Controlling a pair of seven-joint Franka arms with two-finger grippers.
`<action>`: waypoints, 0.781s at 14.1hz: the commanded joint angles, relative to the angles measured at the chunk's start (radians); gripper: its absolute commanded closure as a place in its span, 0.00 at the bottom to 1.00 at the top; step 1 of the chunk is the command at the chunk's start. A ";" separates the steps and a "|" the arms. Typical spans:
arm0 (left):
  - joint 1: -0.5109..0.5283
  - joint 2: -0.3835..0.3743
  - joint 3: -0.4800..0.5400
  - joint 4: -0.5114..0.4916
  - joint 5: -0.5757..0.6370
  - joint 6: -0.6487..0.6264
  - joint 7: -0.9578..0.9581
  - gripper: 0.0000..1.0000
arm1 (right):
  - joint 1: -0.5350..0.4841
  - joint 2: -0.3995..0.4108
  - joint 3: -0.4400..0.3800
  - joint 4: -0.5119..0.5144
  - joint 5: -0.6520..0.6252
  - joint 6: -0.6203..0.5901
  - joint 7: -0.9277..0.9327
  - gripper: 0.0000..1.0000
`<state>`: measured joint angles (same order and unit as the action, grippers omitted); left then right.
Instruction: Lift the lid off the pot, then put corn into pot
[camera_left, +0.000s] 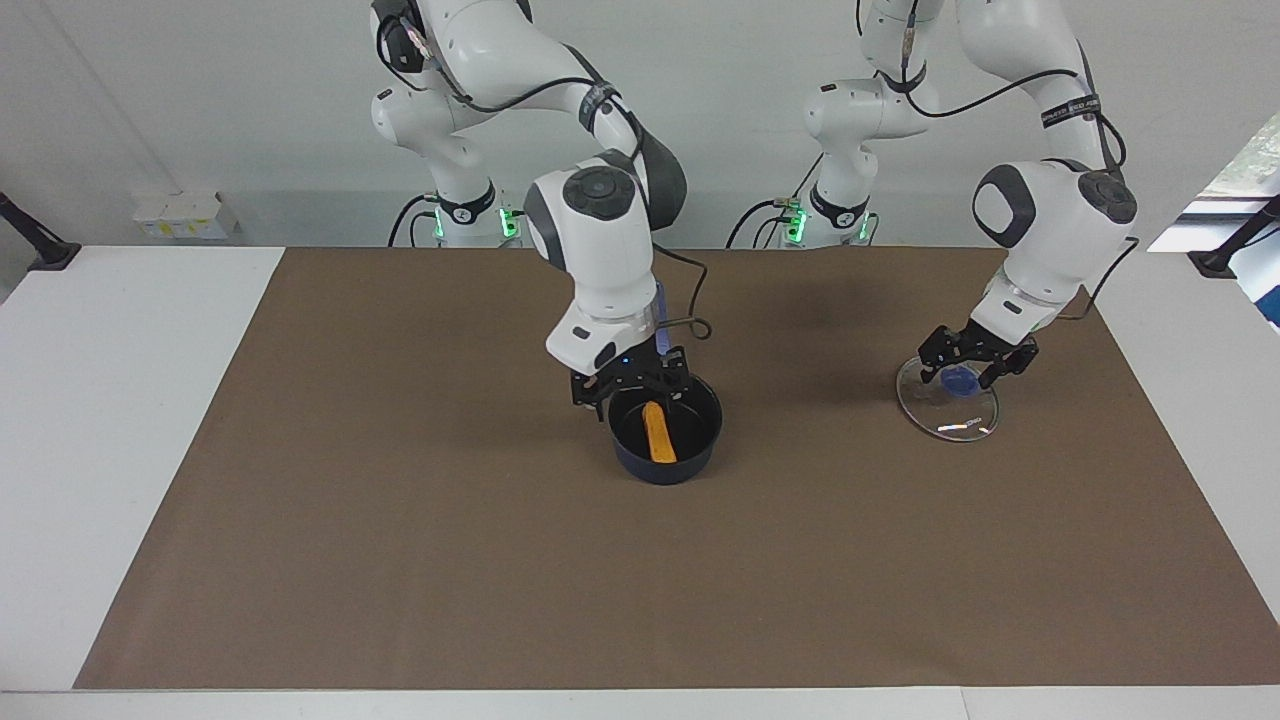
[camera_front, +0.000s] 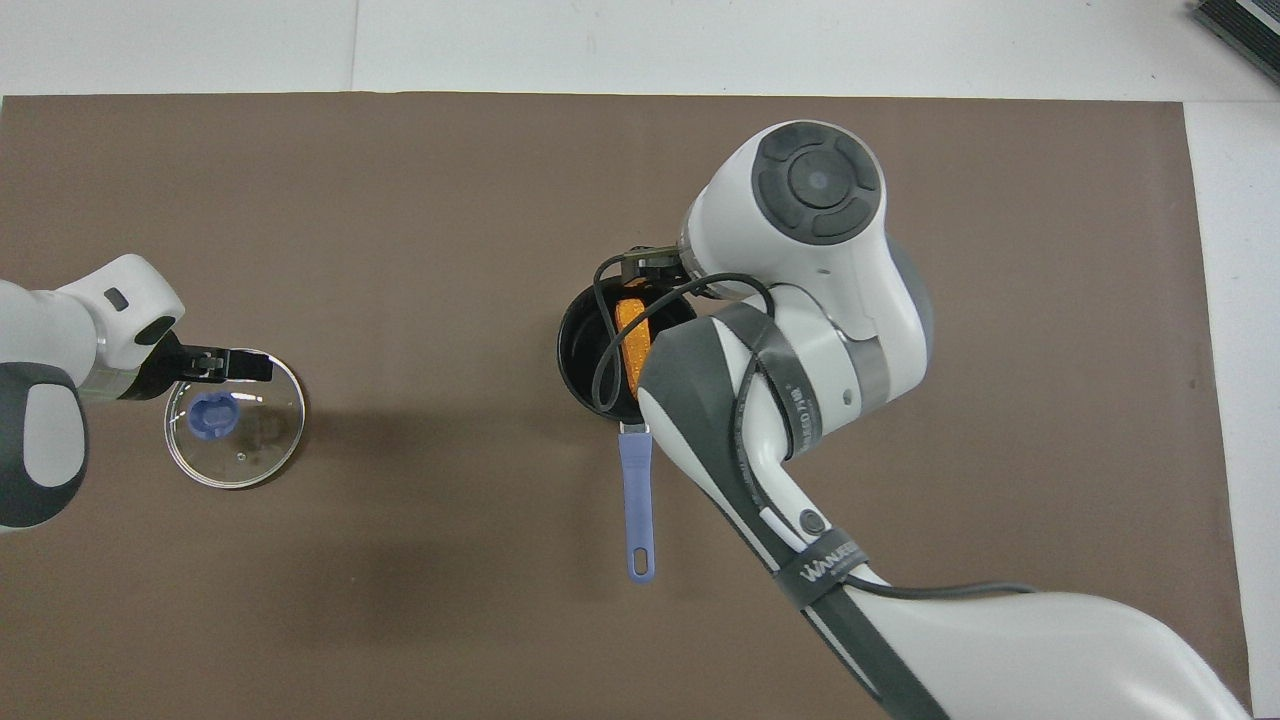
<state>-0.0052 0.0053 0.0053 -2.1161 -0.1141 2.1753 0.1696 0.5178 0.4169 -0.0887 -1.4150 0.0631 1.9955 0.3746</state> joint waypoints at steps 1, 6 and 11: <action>-0.042 0.016 0.012 0.123 0.042 -0.150 -0.068 0.00 | -0.059 -0.088 0.010 -0.036 -0.072 -0.067 -0.022 0.00; -0.041 0.004 0.012 0.327 0.048 -0.437 -0.059 0.00 | -0.186 -0.223 0.012 -0.035 -0.089 -0.203 -0.057 0.00; -0.041 0.002 0.010 0.471 0.088 -0.629 -0.053 0.00 | -0.281 -0.340 0.010 -0.021 -0.086 -0.380 -0.121 0.00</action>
<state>-0.0360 -0.0005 0.0099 -1.7069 -0.0567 1.6207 0.1195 0.2661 0.1264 -0.0900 -1.4146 -0.0203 1.6577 0.2939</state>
